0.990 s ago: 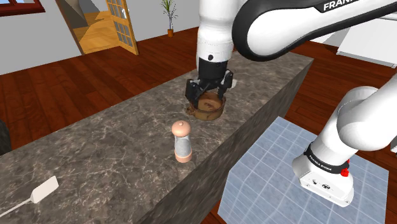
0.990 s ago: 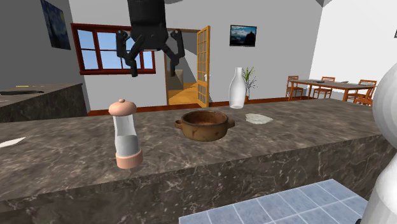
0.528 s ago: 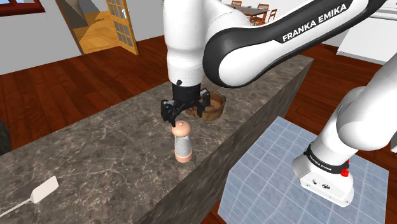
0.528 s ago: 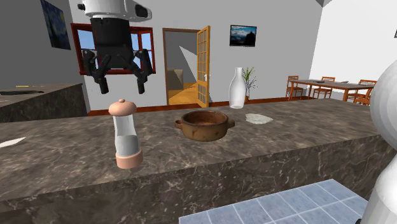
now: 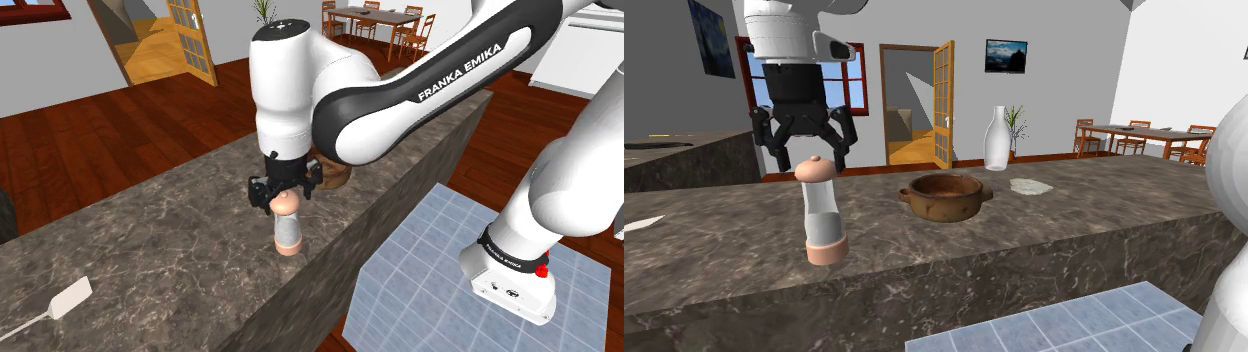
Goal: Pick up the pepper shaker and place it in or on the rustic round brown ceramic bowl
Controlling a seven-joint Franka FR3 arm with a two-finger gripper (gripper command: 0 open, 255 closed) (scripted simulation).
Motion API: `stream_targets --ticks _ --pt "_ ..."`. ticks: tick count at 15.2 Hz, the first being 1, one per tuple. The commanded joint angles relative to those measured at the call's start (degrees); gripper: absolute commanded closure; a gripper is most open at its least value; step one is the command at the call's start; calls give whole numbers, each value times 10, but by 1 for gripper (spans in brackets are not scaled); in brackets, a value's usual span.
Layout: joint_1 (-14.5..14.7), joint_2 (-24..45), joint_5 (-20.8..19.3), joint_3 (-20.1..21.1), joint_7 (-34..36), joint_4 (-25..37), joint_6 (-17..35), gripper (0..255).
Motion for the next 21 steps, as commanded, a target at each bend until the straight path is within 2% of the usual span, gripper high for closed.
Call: stream_targets --ticks 1,8,9,18,21 --pt "0 7 -6 0 5 -4 10 0" --pt "0 7 -6 0 5 -4 10 0" --pt "0 7 -6 0 5 -4 10 255" --pt "0 7 -6 0 5 -4 10 255" --pt "0 -6 6 0 -5 8 -12 255"
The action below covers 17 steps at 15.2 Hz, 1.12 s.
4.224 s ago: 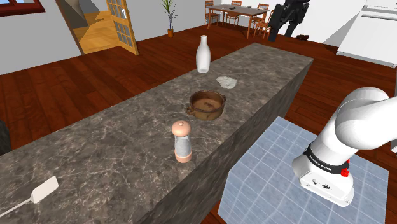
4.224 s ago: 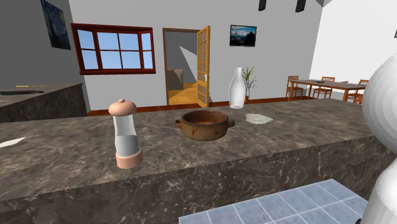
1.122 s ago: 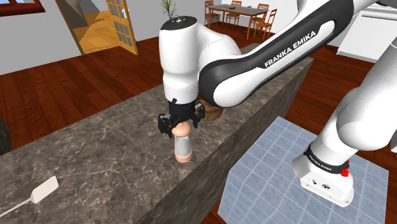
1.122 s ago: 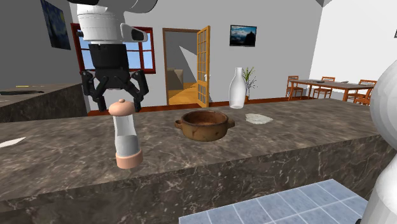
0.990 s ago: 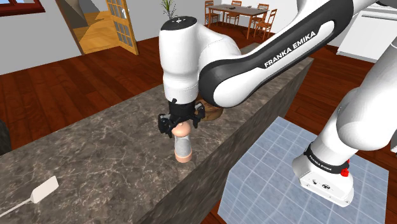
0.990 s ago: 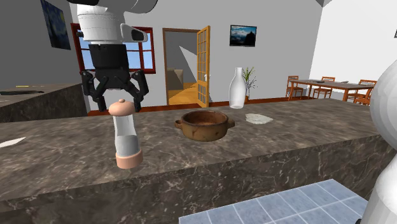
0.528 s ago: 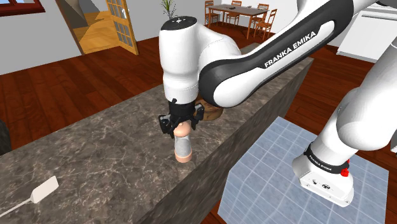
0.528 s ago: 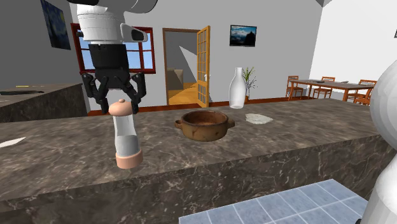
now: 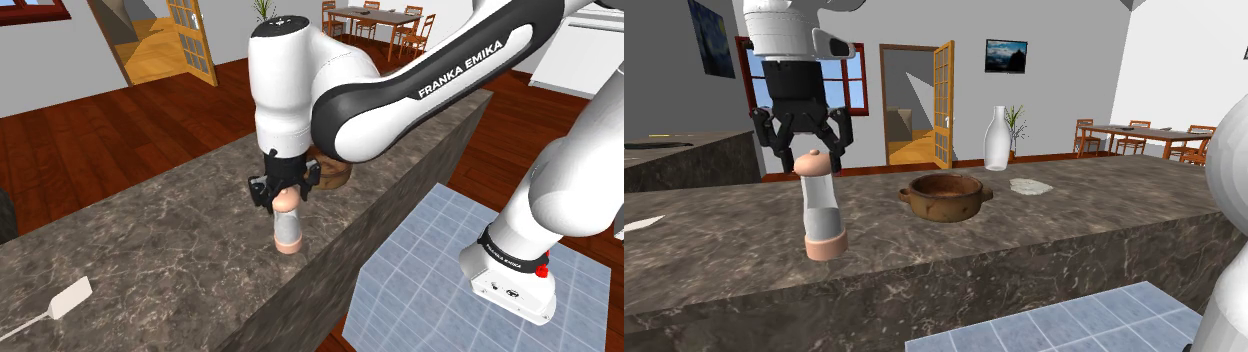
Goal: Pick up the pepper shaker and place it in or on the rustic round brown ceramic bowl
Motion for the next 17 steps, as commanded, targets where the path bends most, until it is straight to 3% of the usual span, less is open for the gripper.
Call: stream_targets --ticks 1,17 --pt "0 -9 8 -1 -6 8 -14 255" --pt "-2 -53 42 -10 -38 94 -134 255"
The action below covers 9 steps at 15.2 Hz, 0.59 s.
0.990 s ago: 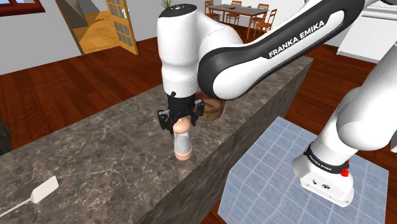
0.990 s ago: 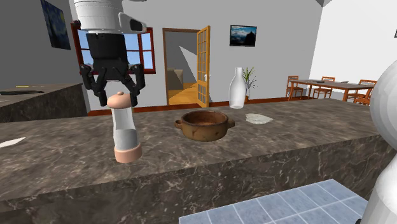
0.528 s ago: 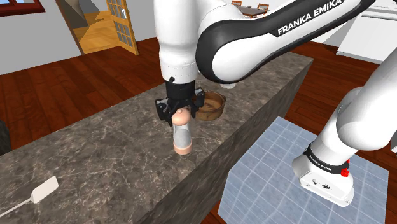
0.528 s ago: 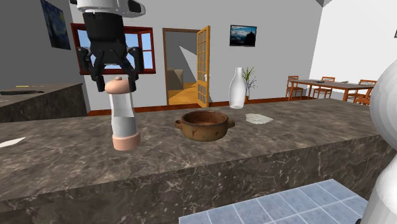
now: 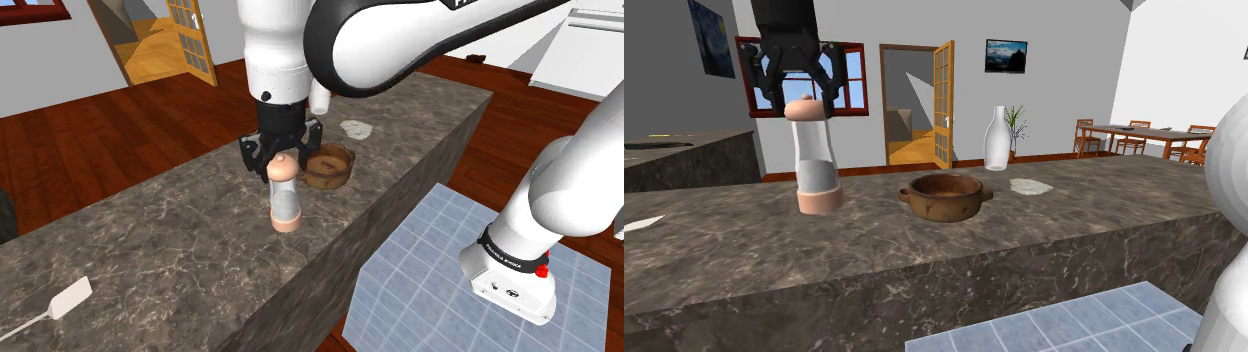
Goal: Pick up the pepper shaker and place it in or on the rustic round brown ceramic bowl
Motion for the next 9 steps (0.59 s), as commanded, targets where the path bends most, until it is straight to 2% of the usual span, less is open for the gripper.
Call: stream_targets --ticks 1,9 --pt "0 -5 4 -1 -3 11 -16 255" --pt "-1 -11 8 -5 -9 65 -74 255"
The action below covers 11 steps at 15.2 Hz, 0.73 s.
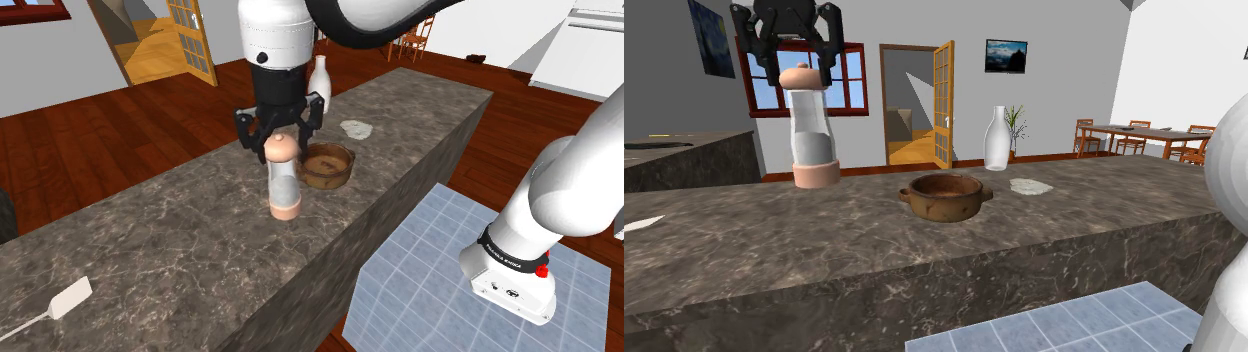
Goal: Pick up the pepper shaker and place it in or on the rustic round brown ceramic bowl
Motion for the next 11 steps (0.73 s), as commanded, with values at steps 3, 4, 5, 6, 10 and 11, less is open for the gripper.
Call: stream_targets --ticks 3,4,5,6,10,11 --pt "-16 -26 15 -30 -51 -6 -15 255" --pt "-21 -33 18 -40 -67 -9 -17 255" --pt "-26 -39 21 -50 -83 -11 -20 255" --pt "-31 -44 23 -60 -98 -12 -23 255" --pt "-52 -58 26 -98 -158 -12 -35 255" --pt "-57 -59 26 -107 -172 -10 -38 255"
